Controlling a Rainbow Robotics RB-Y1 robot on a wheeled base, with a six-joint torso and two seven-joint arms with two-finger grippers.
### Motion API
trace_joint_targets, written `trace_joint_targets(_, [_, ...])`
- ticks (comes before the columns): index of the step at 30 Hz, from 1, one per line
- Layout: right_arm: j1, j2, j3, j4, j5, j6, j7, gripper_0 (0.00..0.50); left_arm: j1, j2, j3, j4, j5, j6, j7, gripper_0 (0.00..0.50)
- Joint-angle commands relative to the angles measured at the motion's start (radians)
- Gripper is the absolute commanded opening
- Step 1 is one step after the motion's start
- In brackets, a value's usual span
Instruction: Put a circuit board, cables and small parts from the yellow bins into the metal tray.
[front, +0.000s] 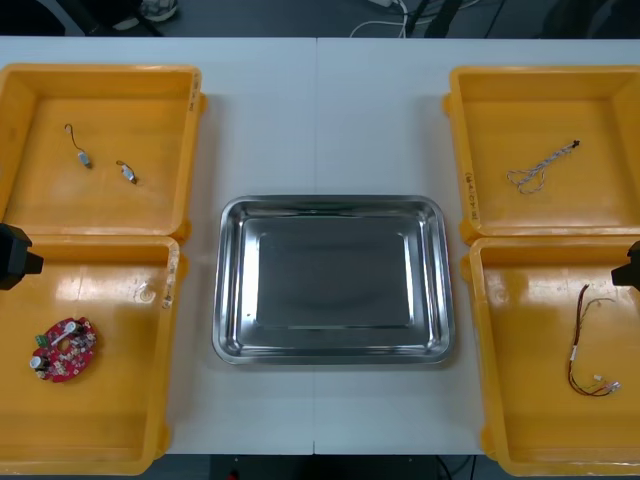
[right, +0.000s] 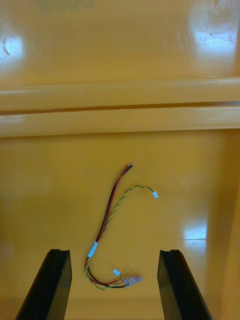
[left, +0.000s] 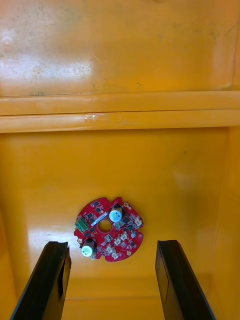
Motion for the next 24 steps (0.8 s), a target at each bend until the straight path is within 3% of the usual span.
trace_joint_targets(1, [-0.016,0.004,0.008,-0.006,-0.005,0.004,0.024,0.500,0.023,0.044,0.030,-0.031,0.001,0.006,-0.096,0.500])
trace_joint_targets(24, [-0.016,0.004,0.008,-0.006,-0.005,0.004,0.024,0.500,0.023,0.044,0.030,-0.031,0.001,0.006,-0.096,0.500])
